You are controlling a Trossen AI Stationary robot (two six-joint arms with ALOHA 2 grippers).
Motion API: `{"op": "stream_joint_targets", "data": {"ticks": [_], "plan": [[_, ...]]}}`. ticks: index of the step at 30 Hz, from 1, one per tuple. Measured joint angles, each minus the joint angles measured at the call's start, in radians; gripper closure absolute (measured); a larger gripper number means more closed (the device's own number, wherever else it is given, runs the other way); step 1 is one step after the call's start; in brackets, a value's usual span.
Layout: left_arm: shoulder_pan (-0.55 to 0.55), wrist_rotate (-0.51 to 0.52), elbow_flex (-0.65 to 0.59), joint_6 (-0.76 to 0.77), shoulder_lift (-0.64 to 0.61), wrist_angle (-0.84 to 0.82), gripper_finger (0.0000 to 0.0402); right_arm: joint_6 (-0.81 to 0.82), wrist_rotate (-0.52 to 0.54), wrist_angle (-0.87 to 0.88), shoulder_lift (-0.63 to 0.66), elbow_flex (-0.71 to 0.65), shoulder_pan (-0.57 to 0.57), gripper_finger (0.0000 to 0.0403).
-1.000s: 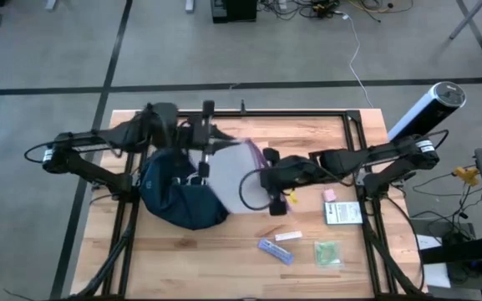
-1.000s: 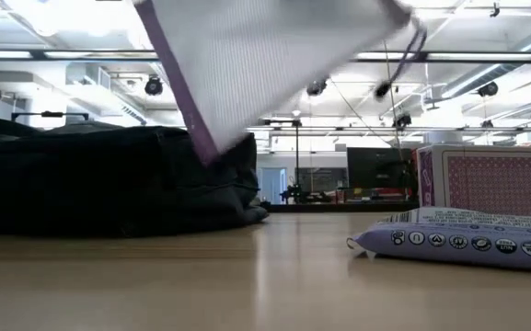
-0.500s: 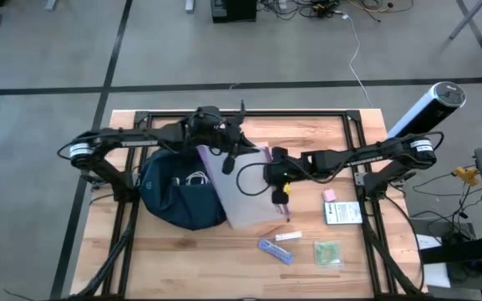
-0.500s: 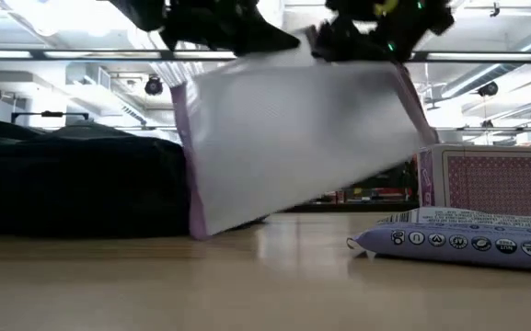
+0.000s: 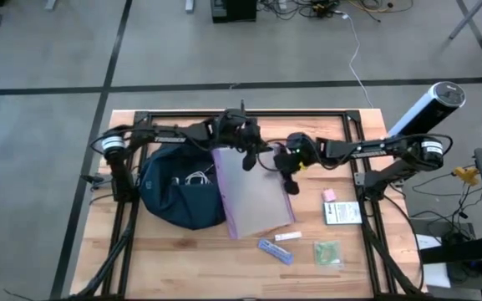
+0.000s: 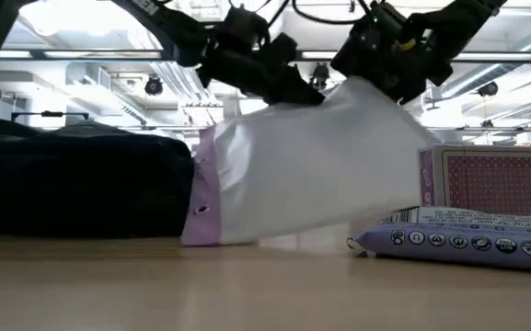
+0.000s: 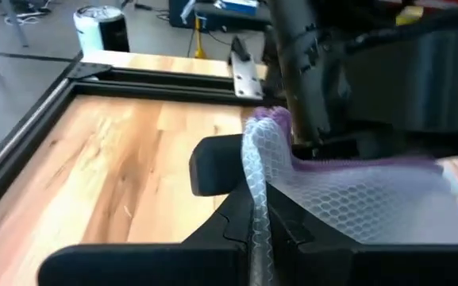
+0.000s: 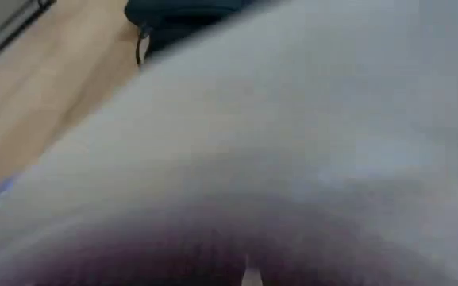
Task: Unpack backpack
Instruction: Prepare the transparent zip bag
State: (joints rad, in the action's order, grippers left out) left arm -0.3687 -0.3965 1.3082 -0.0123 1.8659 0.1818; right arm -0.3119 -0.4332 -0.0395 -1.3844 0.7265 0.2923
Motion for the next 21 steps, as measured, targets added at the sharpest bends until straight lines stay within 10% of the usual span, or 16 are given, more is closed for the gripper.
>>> {"op": "stream_joint_targets", "data": {"ticks": [21], "plan": [[-0.011, 0.023, 0.433, -0.110, 0.025, -0.156, 0.0401, -0.033, -0.173, 0.038, 0.340, 0.015, 0.138, 0.0403]]}}
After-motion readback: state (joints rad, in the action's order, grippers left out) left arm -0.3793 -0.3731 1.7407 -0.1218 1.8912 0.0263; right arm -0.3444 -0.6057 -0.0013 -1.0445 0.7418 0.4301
